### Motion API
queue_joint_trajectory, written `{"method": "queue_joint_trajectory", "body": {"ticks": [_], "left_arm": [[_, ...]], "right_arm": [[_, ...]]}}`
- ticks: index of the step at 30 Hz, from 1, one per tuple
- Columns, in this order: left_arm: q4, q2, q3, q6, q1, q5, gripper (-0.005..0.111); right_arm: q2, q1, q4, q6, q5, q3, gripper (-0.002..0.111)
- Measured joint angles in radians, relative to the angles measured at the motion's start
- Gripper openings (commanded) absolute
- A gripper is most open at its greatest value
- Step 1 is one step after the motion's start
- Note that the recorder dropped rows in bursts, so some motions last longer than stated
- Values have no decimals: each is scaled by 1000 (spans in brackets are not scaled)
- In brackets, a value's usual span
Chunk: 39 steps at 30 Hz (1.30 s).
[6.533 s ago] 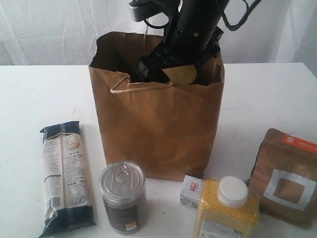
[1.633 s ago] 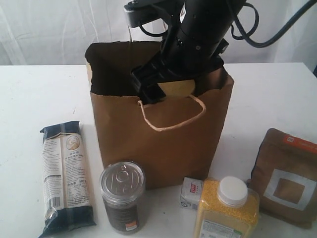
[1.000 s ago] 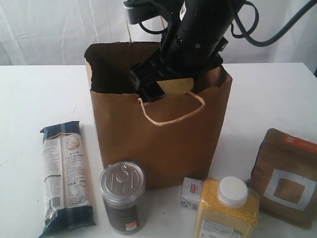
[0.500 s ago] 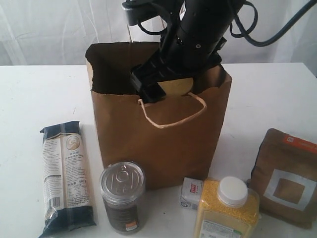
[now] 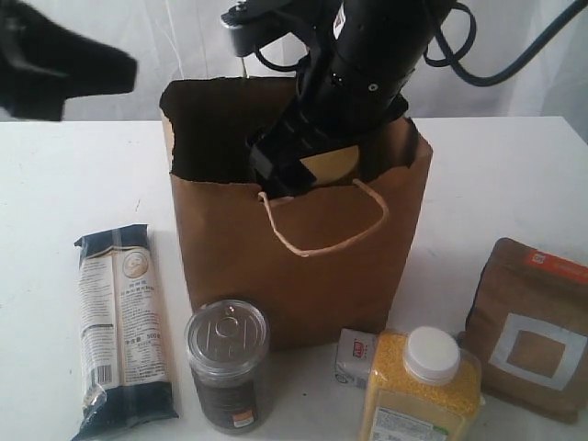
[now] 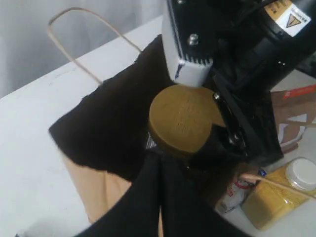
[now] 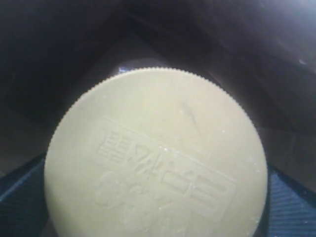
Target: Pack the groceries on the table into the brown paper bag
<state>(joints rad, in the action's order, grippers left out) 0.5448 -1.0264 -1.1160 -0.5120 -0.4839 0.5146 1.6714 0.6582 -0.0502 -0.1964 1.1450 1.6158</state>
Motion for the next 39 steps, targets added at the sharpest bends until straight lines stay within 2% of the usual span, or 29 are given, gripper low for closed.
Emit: {"method": "queue_joint_trajectory", "body": {"ticks": [7, 12, 18, 23, 29, 39], "left_arm": [[46, -260, -265, -141, 0, 103, 0], [108, -396, -360, -221, 0, 201, 1], [114, -479, -391, -237, 0, 279, 19], [119, -514, -393, -245, 0, 291, 21], [192, -556, -393, -284, 0, 293, 16], [275, -623, -399, -328, 0, 289, 0]], "right_arm": [[0, 0, 0, -16, 16, 0, 90], [0, 0, 0, -23, 25, 0, 90], [0, 0, 2, -26, 25, 0, 90], [0, 0, 2, -28, 25, 0, 90], [0, 0, 2, -28, 26, 25, 90], [-2, 0, 4, -29, 55, 39, 90]]}}
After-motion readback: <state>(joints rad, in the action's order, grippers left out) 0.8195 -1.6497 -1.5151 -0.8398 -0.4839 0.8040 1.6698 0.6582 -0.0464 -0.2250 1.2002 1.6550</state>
